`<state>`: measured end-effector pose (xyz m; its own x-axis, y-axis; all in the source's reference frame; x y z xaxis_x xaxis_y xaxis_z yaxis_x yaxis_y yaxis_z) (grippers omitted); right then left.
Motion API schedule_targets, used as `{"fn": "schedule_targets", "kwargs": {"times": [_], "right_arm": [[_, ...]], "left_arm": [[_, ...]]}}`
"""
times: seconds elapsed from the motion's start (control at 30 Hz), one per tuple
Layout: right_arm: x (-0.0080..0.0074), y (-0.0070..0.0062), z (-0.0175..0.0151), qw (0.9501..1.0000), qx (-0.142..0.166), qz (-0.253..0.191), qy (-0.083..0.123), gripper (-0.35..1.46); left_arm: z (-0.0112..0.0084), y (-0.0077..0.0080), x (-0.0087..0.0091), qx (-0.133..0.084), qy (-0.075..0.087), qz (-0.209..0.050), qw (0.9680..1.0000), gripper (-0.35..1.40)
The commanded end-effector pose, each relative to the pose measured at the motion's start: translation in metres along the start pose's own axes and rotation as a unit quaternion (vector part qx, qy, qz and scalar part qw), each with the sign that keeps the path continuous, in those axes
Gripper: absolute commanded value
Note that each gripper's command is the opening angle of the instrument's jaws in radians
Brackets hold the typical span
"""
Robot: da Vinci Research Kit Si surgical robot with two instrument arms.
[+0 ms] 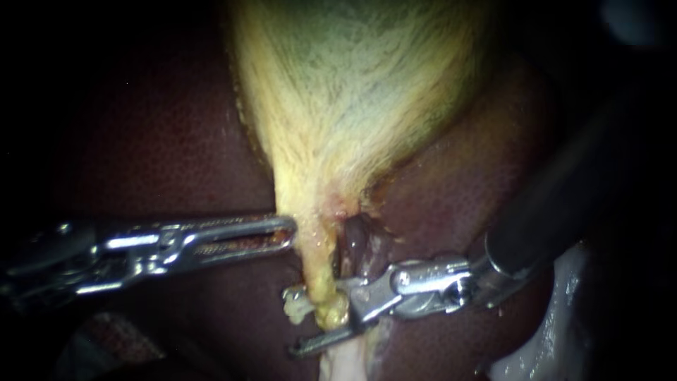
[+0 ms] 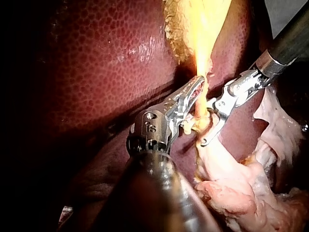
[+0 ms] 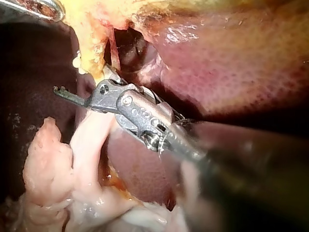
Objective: Going back second clip left tube
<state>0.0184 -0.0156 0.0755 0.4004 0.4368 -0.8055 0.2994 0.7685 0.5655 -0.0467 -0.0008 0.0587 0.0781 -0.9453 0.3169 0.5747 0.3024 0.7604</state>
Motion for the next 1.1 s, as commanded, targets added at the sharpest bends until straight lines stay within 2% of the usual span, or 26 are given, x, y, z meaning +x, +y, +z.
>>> {"fn": "schedule_targets", "kwargs": {"times": [0.03,0.2,0.4,0.63,0.83,1.1], "right_arm": [[0.0001,0.0,-0.0001,0.9999,0.002,-0.014,-0.001,0.6],[0.0,0.0002,-0.0001,0.9971,0.003,-0.076,-0.004,0.6],[-0.0004,0.001,-0.0003,0.9897,0.003,-0.142,-0.02,0.6],[-0.0008,0.0017,-0.0006,0.9874,0.003,-0.156,-0.025,0.6],[-0.0008,0.0016,-0.0011,0.9844,0.005,-0.174,-0.026,0.6],[-0.0004,0.0017,-0.0015,0.9847,0.007,-0.172,-0.027,0.6]], "left_arm": [[0.0,0.0,0.0,-0.001,0.0,0.0,1.0,-0.35],[0.0,0.0,0.0,-0.001,0.0,0.0,1.0,-0.35],[0.0,0.0,0.0,-0.001,0.0,0.0,1.0,-0.35],[0.0,0.0,0.0,-0.001,0.0,0.0,1.0,-0.35],[0.0,0.0,0.0,-0.001,0.0,0.0,1.0,-0.35],[0.0,0.0001,0.0,0.0,0.0,0.0,1.0,-0.35]]}}
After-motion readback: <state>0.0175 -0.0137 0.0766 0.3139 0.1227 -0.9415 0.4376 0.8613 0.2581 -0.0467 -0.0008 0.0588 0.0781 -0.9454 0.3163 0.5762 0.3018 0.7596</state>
